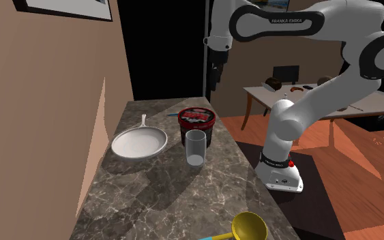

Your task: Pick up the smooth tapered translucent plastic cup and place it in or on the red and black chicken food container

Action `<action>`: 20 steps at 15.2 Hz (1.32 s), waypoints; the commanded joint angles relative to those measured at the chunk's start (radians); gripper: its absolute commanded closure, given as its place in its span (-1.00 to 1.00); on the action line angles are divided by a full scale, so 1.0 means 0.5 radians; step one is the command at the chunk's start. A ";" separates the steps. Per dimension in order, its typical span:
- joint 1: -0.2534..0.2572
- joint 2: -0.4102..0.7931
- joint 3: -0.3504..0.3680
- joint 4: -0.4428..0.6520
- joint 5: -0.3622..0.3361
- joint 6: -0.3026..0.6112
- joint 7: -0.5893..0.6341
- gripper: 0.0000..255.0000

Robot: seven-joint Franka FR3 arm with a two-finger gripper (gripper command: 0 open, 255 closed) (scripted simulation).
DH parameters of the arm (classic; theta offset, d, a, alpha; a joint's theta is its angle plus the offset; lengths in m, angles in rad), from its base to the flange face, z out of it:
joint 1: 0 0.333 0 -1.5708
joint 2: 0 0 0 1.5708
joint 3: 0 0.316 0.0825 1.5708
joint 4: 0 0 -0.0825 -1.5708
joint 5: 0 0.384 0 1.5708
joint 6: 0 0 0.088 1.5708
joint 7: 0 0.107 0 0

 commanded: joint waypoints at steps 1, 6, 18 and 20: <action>0.000 0.000 0.000 0.000 0.000 0.000 0.000 -1.00; 0.104 0.066 0.157 -0.082 0.164 0.108 0.144 -1.00; 0.340 0.408 0.552 -0.099 0.521 0.434 0.469 -1.00; 0.371 0.488 0.620 -0.077 0.568 0.494 0.520 -1.00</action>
